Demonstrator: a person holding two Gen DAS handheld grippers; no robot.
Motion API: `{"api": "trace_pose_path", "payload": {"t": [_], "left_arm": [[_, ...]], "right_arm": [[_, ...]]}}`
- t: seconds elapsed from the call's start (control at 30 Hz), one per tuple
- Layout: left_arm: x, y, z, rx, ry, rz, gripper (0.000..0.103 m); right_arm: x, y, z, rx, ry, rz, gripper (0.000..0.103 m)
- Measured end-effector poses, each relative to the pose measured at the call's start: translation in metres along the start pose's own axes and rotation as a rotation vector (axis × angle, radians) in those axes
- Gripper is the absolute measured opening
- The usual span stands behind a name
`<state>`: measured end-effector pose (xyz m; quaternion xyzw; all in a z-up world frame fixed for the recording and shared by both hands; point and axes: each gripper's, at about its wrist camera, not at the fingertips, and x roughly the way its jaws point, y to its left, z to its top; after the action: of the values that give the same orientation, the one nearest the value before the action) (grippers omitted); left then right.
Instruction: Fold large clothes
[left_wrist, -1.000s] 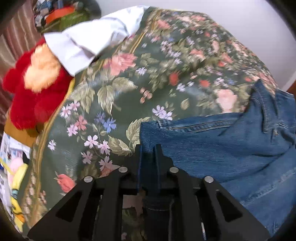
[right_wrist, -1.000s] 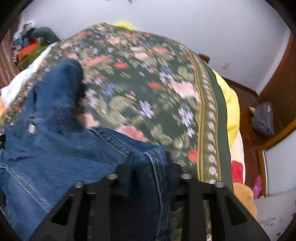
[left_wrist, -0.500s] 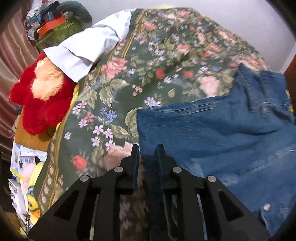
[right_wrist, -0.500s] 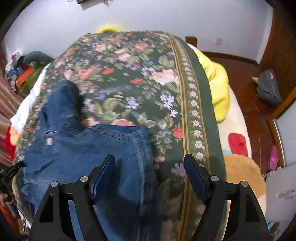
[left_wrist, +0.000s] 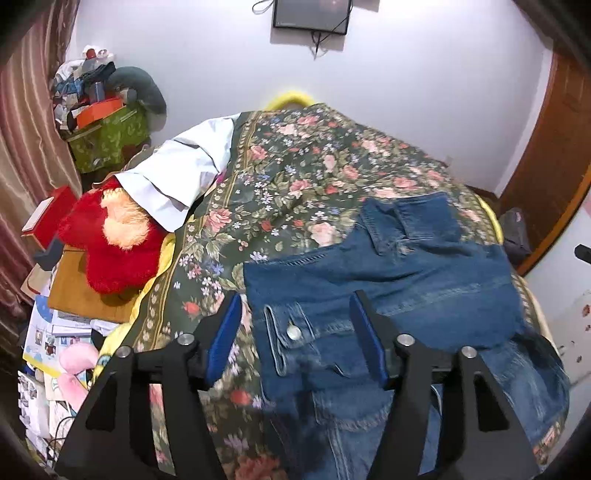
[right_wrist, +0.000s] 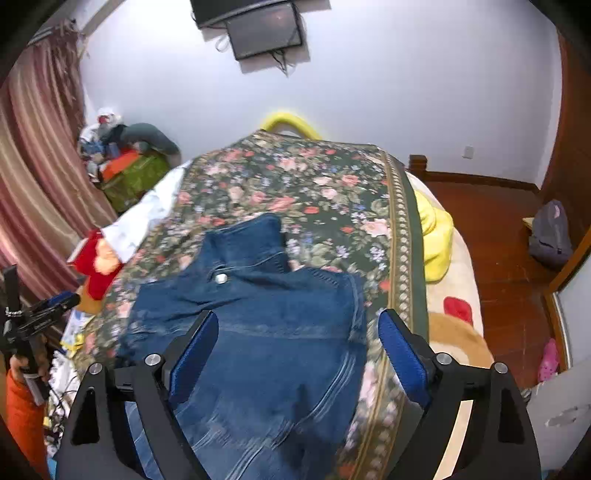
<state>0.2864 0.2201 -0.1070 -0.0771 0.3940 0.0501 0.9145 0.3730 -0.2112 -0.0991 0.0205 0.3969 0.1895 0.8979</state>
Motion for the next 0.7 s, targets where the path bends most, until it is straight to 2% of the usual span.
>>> {"api": "trace_pose_path", "payload": {"t": [0.13,0.23,0.5,0.7], "left_arm": [[-0.017,0.003,-0.021,-0.012,0.001,-0.005,0.068],[-0.017,0.008,-0.044,-0.03,0.038,0.002,0.068],[0.011,0.035,-0.126,-0.147,0.209,-0.009,0.068],[0.031,0.04,-0.188,-0.232,0.346,-0.074,0.068]], "right_arm": [[-0.02,0.006,-0.026,-0.015,0.004,0.002,0.089],[-0.027,0.007,-0.054,-0.012,0.027,-0.004,0.089],[-0.01,-0.005,-0.133,0.033,0.169,-0.039,0.089],[0.006,-0.014,-0.181,0.124,0.266,-0.009,0.089]]}}
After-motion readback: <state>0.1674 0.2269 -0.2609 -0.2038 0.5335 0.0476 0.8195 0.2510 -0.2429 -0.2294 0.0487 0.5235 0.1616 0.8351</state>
